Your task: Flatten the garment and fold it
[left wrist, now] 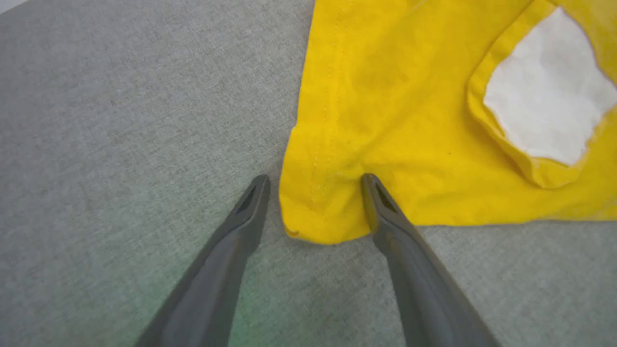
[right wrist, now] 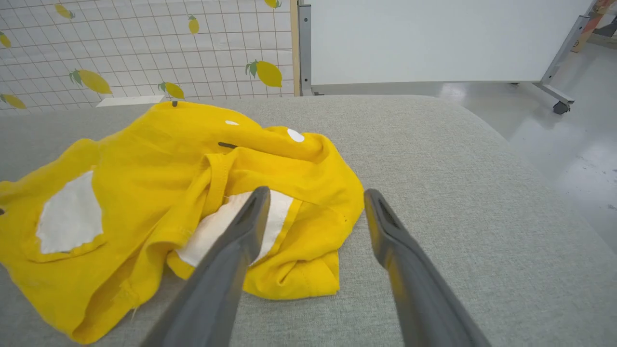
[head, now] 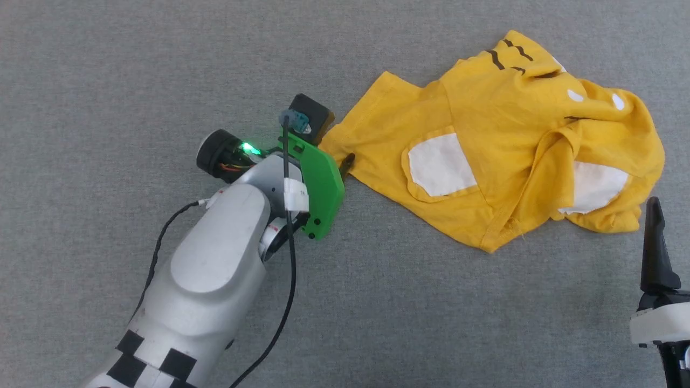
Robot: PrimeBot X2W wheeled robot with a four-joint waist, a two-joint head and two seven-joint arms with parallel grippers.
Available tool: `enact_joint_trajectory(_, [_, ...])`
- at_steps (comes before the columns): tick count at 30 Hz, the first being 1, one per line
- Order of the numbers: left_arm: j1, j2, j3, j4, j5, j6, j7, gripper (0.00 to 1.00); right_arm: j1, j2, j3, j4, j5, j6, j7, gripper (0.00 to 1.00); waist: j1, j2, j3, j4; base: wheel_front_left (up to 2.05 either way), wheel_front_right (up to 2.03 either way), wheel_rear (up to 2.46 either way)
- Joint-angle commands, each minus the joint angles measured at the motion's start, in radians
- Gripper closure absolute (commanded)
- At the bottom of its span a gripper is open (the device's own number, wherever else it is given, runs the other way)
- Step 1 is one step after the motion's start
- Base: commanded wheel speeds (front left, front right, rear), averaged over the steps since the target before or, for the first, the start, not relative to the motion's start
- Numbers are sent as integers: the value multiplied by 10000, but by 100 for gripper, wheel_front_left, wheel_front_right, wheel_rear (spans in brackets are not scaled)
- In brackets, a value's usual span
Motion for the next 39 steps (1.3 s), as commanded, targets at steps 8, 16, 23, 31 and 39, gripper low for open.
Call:
enact_joint_trajectory(8, [230,211,-533,483,-256,1,1251,100,-257,5,-17,164,56,-15,-120,0,0,0,-111,18,0,0,0])
enact_joint_trajectory(16, [946,48,261,-330,-1092,412,85,100,-139,5,-44,290,8,-15,-62,0,0,0,-927,448,0,0,0])
enact_joint_trajectory(23, [2982,563,1909,-2155,-2162,1506,-954,100,119,5,-59,273,-51,-15,140,0,0,0,-1585,822,0,0,0])
enact_joint_trajectory(31, [6490,1494,4345,-4709,-3440,2889,-1489,100,443,5,-72,252,-88,-15,421,0,0,0,-1907,1146,0,0,0])
enact_joint_trajectory(39, [8847,1686,5682,-5913,-3873,3602,-1904,100,803,5,-175,473,-156,-15,716,0,0,0,-2266,1631,0,0,0])
